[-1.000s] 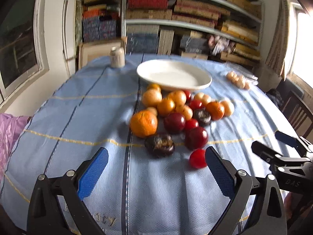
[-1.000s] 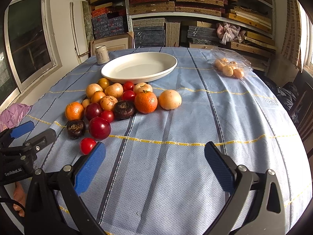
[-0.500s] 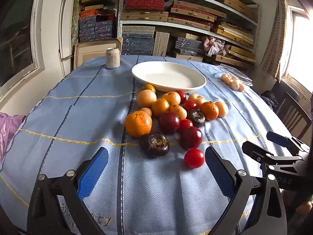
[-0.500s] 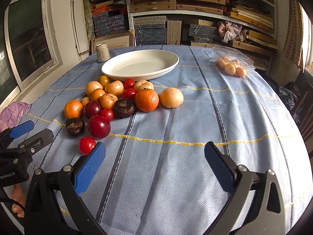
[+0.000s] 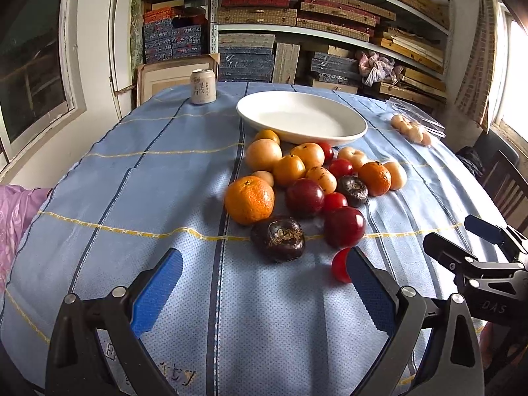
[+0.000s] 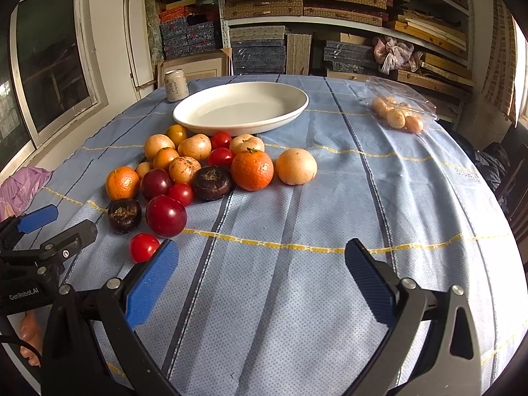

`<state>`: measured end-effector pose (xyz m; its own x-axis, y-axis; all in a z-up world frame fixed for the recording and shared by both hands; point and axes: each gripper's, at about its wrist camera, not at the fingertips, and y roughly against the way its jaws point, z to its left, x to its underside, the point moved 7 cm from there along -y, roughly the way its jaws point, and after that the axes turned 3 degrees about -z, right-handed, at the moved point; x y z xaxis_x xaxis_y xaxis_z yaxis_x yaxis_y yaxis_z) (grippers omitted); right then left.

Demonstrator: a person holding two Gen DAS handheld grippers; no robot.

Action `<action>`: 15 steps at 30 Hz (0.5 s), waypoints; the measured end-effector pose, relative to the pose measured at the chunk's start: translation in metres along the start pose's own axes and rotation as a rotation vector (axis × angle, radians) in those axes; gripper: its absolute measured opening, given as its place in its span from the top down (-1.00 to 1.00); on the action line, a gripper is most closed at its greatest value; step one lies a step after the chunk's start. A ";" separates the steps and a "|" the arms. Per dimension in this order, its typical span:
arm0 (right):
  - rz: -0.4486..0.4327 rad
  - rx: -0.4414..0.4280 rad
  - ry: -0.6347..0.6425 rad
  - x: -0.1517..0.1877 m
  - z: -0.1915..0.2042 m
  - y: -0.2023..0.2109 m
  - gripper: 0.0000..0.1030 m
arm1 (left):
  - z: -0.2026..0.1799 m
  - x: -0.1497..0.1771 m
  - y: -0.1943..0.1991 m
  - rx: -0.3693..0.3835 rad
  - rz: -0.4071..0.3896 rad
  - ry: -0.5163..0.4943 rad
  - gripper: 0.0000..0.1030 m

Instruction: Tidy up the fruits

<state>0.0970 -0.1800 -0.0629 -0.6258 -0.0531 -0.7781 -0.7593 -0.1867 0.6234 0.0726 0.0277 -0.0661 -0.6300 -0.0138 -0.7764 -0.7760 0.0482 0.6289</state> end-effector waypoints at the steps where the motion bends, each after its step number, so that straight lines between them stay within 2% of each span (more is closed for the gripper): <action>1: 0.001 -0.001 -0.001 0.000 0.000 -0.001 -0.92 | 0.000 0.000 -0.001 0.000 0.002 -0.002 -0.93; 15: 0.001 -0.007 -0.010 -0.001 -0.001 -0.005 -0.92 | -0.004 0.000 -0.006 0.002 0.012 -0.012 -0.93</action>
<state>0.1018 -0.1801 -0.0651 -0.6287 -0.0436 -0.7764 -0.7572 -0.1931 0.6240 0.0770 0.0229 -0.0691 -0.6388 -0.0009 -0.7693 -0.7684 0.0507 0.6380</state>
